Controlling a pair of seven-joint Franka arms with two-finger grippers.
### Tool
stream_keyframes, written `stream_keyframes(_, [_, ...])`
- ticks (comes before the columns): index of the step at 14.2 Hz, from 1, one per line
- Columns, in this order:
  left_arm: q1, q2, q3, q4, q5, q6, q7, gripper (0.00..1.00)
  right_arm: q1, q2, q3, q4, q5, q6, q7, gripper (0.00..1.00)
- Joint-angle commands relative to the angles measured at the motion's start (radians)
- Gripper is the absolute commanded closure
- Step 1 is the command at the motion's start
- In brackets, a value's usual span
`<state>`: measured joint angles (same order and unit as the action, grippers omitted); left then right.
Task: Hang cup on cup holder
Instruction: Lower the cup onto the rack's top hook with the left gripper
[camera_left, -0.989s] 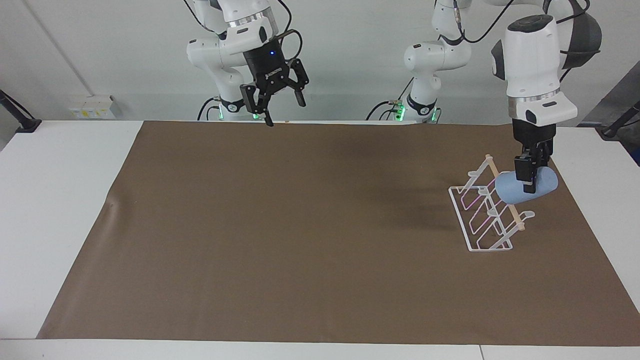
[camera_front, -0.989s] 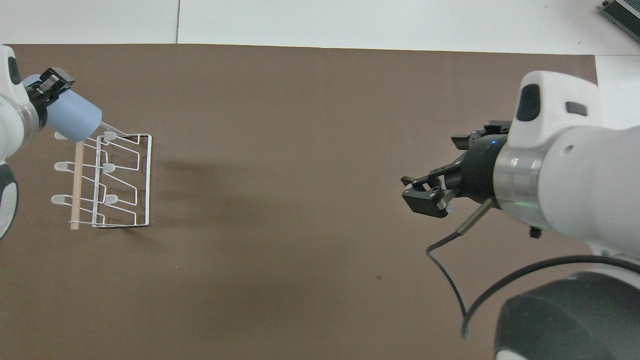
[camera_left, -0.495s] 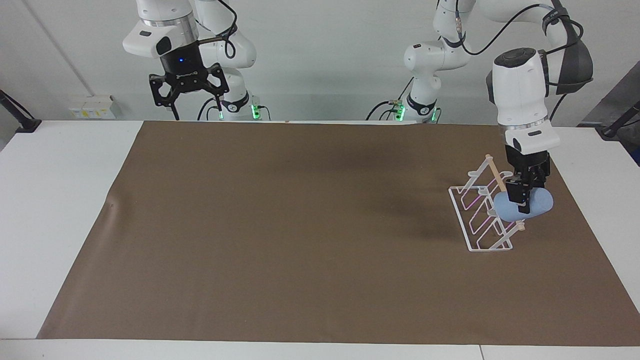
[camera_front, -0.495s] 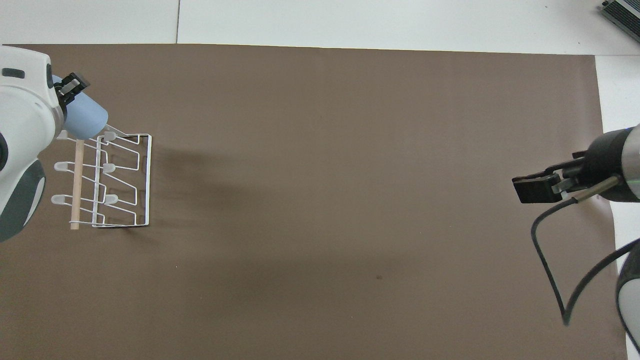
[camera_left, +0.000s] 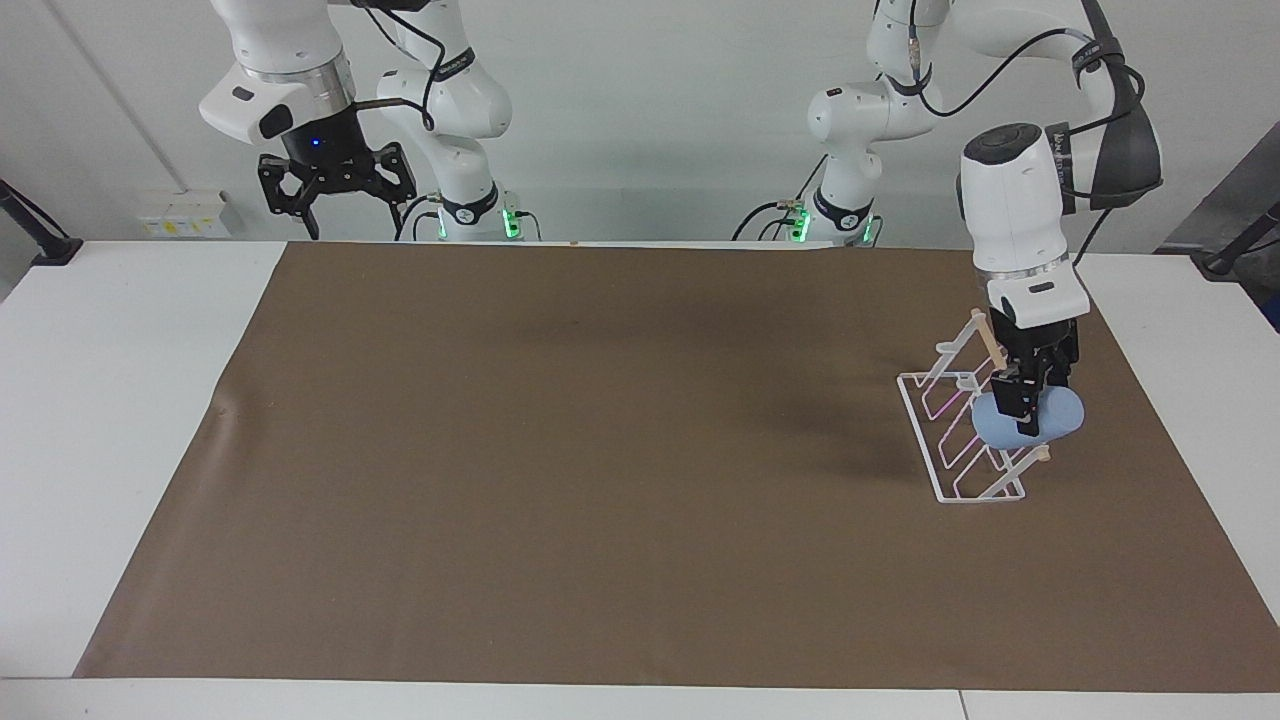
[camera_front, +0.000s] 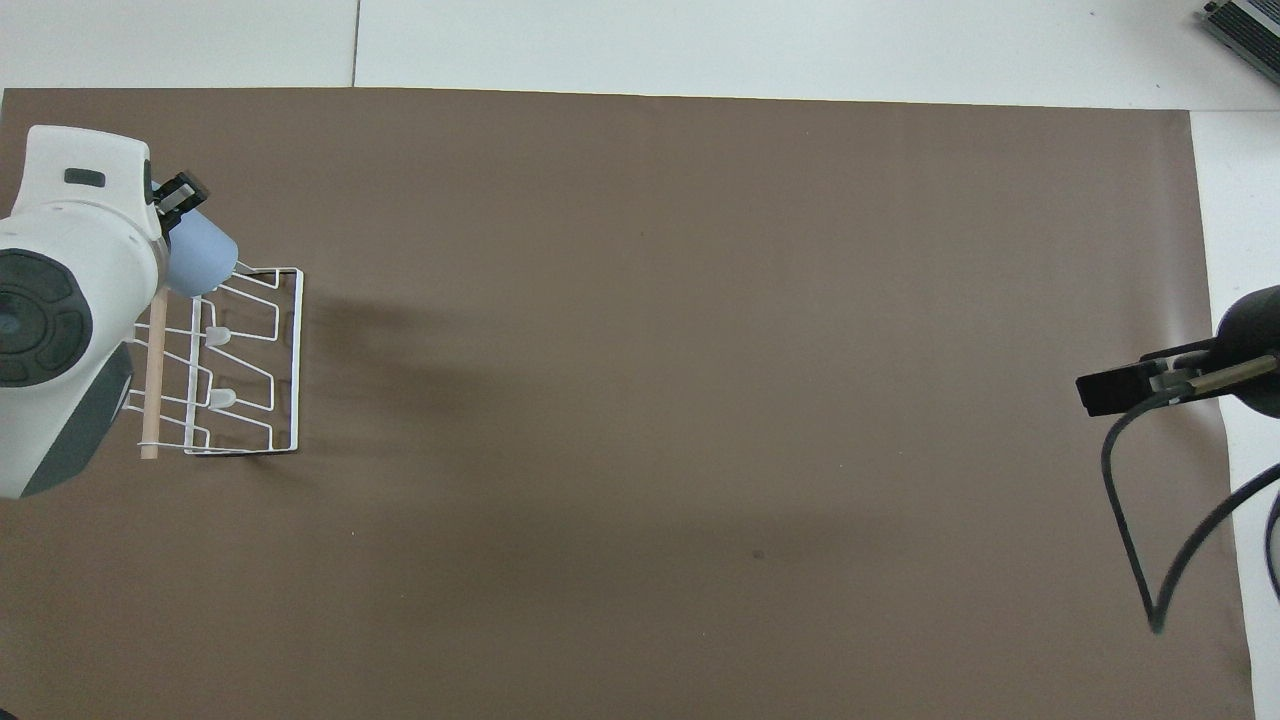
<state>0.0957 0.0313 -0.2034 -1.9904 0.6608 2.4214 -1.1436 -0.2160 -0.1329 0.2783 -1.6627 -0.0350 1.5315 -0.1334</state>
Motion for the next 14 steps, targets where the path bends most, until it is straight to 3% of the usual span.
stream_keyframes(1, [-0.002,-0.028,0.006,-0.038,0.029,0.027,-0.051,1.00,-0.016,-0.054,0.007,-0.122,0.021,0.071,0.054,0.00])
stream_keyframes(3, [-0.004,-0.033,0.006,-0.056,0.031,0.028,-0.058,1.00,-0.016,-0.071,-0.011,-0.167,0.030,0.094,0.045,0.00])
stream_keyframes(10, [0.003,-0.031,0.006,-0.082,0.045,0.070,-0.058,1.00,-0.003,-0.071,-0.016,-0.161,0.032,0.085,0.044,0.00])
stream_keyframes(11, [0.004,-0.034,0.006,-0.088,0.045,0.068,-0.056,0.80,0.000,-0.071,-0.016,-0.161,0.032,0.082,0.043,0.00])
stream_keyframes(12, [0.004,-0.034,0.004,-0.091,0.045,0.067,-0.053,0.30,0.000,-0.071,-0.014,-0.161,0.032,0.082,0.043,0.00])
stream_keyframes(13, [0.001,-0.034,0.004,-0.087,0.045,0.064,-0.053,0.00,0.000,-0.071,-0.014,-0.160,0.033,0.084,0.043,0.00])
stream_keyframes(14, [0.002,-0.031,0.002,-0.084,0.043,0.064,-0.051,0.00,0.000,-0.071,-0.016,-0.160,0.034,0.087,0.043,0.00])
